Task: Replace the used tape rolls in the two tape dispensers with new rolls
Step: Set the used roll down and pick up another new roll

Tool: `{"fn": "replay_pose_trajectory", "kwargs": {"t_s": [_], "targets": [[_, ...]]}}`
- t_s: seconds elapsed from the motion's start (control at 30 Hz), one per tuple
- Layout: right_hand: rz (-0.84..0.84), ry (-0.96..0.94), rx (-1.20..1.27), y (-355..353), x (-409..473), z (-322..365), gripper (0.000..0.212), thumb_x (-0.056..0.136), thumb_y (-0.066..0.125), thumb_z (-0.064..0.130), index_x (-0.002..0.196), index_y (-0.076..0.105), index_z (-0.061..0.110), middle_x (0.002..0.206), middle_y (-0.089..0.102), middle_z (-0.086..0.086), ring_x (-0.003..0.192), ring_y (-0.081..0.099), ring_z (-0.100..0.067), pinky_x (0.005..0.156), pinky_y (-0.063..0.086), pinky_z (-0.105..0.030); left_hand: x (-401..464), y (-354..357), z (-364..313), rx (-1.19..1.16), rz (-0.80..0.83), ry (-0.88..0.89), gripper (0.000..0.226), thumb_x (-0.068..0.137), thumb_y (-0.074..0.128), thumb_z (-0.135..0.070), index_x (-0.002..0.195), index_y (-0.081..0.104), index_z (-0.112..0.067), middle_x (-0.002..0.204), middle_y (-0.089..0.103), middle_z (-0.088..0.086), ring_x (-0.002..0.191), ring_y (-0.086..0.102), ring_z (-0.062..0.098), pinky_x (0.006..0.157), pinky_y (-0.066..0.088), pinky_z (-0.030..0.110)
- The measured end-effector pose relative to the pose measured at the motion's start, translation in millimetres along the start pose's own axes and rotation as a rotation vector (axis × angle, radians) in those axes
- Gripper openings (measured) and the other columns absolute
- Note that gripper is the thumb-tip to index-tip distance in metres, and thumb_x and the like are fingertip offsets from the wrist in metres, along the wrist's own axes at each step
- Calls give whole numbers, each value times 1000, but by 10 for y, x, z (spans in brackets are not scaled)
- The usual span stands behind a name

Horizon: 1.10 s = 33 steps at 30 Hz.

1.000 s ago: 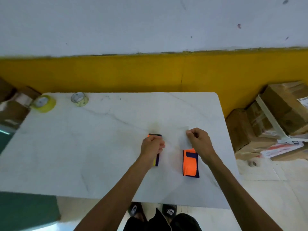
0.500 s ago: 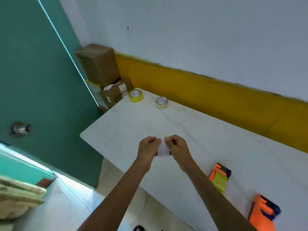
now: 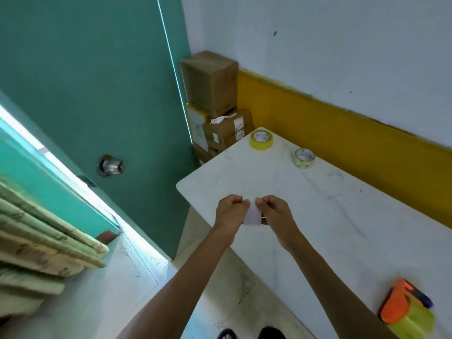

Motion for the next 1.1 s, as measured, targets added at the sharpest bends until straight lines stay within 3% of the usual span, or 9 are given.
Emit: {"fn": "replay_pose_trajectory", "kwargs": {"t_s": [0.13,0.3,0.43,0.53,0.87,1.03,1.1], "targets": [[8,50,27,21,260,-127,25,88,58,30,74,60,10,83,59,-14,81,62,-33,81,55,-61,258,46,65,4,11,-54,15,88,61,-17,73,60,-19,89,61,6,103,64,36,90,56,53],[30,114,78,-18,727,-279,22,93,56,22,82,61,3,89,62,-20,91,66,-38,79,60,-48,679,193,-5,63,21,-93,17,88,62,-17,72,59,-20,90,61,7,103,63,36,90,55,54],[-3,120,107,-132,1203,-240,27,92,57,23,82,60,-1,86,62,-22,87,65,-38,80,59,-51,1113,369,-223,120,30,-85,10,89,61,-18,80,61,-19,97,62,9,103,62,35,92,55,52],[-19,116,129,-213,1542,-195,24,92,57,22,80,61,1,83,61,-13,82,64,-29,77,61,-45,1473,494,-339,146,20,-65,10,90,61,-17,81,62,-19,93,62,6,101,62,33,92,56,50],[-13,178,161,-157,2511,-294,23,93,56,22,74,59,9,80,60,-13,79,62,-26,79,58,-52,2492,631,-460,201,46,-121,14,88,61,-16,75,62,-21,93,63,5,101,62,32,93,55,52],[-105,226,233,-122,3027,-362,24,95,54,20,75,60,8,81,63,-13,81,64,-27,76,59,-42,3183,729,-502,255,111,-152,22,93,57,-19,72,58,-28,87,61,-3,99,62,27,89,56,39],[-169,231,270,-173,3240,-352,24,95,54,19,73,60,10,79,64,-10,79,65,-26,74,58,-41,3527,787,-605,312,141,-69,25,95,53,-22,71,56,-28,86,62,-1,95,63,26,83,55,35]]}}
Point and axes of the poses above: each hand's wrist, its own x-axis towards the middle knuckle, its own y-axis out of the palm, z = x × y, the point moved 7 cm from there along x, towards the middle knuckle
